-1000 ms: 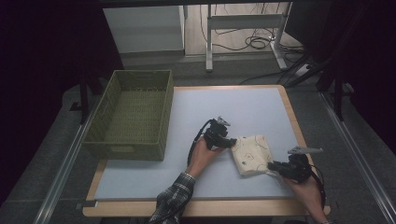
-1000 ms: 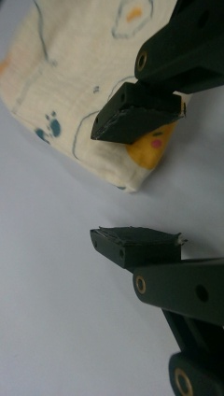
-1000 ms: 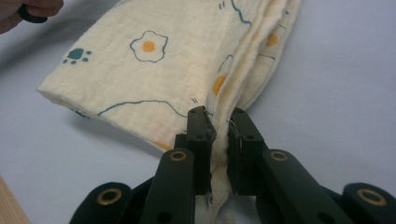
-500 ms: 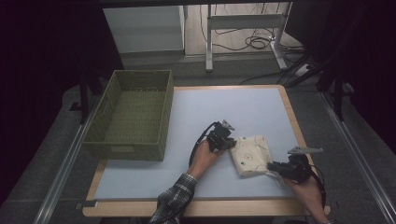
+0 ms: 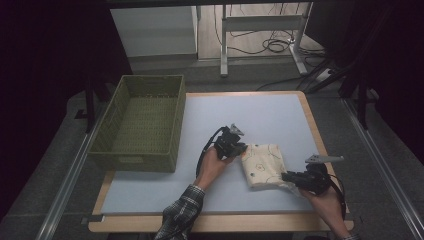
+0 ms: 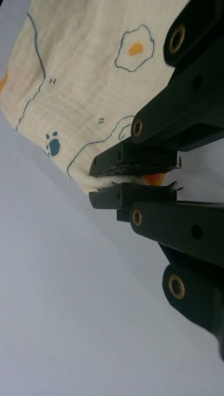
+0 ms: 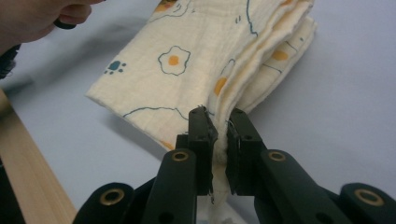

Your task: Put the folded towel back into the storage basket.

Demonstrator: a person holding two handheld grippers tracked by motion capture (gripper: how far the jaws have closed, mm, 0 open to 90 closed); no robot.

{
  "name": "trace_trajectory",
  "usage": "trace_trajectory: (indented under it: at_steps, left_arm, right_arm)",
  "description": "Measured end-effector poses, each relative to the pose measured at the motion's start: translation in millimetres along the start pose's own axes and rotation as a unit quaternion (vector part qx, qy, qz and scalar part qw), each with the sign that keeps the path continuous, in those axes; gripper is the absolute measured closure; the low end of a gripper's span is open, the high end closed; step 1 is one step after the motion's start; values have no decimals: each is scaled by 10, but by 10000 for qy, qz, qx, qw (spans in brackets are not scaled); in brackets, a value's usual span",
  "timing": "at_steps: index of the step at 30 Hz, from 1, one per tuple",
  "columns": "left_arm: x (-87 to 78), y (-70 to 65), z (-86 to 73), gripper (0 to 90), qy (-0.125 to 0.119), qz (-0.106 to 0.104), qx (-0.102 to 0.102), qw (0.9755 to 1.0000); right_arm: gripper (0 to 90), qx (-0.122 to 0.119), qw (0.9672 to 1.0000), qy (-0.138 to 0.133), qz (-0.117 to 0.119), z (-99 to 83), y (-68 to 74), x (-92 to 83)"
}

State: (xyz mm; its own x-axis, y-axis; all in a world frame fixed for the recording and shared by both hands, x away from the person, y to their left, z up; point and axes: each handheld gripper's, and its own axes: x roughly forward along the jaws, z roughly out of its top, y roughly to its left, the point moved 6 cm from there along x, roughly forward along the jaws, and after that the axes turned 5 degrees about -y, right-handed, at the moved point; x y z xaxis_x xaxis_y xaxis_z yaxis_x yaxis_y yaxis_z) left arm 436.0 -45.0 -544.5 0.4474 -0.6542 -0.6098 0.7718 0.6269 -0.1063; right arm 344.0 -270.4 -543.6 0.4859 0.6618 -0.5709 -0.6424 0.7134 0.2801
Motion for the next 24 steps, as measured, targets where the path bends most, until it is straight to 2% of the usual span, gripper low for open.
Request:
trace_trajectory:
  at_steps: [8,15,24]
  left_arm:
    - [-117,84,-6,837,0,86,-39,10000]
    - [-258,150,9,836,84,198,22,9998]
    - [-510,270,51,833,221,392,23,9990]
  right_arm:
    - [812,-84,9999,-44,110,100,100,50]
    - [812,-174,9996,-57,201,188,189,109]
    - [812,-261,9988,-135,404,387,339,178]
